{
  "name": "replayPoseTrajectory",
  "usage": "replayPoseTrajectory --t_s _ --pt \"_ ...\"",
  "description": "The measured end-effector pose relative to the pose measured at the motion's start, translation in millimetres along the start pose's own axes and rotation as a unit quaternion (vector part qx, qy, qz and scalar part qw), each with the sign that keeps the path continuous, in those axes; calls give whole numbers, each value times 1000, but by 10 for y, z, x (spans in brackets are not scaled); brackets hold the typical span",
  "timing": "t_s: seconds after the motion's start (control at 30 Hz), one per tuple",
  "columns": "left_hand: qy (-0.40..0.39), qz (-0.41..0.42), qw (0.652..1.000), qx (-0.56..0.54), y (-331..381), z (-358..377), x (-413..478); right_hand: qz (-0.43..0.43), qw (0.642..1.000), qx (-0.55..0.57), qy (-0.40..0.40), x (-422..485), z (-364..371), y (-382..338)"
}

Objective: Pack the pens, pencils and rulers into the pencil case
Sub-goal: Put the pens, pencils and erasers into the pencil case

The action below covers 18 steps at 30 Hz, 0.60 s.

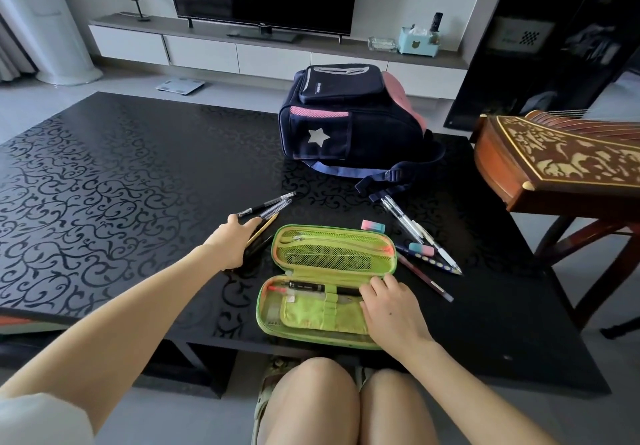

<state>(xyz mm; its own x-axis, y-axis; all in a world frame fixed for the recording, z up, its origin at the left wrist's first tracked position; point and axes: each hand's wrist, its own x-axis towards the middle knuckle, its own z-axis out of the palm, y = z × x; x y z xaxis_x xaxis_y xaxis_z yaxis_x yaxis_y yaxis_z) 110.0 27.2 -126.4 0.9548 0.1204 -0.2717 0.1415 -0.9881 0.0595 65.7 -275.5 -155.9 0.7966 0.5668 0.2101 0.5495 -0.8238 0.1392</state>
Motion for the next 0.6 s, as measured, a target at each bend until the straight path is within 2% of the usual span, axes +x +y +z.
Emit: replayPoseTrajectory --t_s 0.17,0.27,0.43,0.5,0.6 --pt "29 -47 998 -13 -60 80 -174 -8 1000 -7 5 13 5 -1" --pt "58 -48 997 -30 -118 105 -254 -11 1000 -7 8 -7 0 -3" --pt "105 -94 973 -181 -310 38 -421 -6 1000 -9 16 -58 -24 13" --pt "113 -71 966 -221 -316 -16 -602 -1 1000 -8 19 -79 -42 22" --pt "120 46 973 -190 -216 -25 -905 1 1000 -10 22 -94 -68 44"
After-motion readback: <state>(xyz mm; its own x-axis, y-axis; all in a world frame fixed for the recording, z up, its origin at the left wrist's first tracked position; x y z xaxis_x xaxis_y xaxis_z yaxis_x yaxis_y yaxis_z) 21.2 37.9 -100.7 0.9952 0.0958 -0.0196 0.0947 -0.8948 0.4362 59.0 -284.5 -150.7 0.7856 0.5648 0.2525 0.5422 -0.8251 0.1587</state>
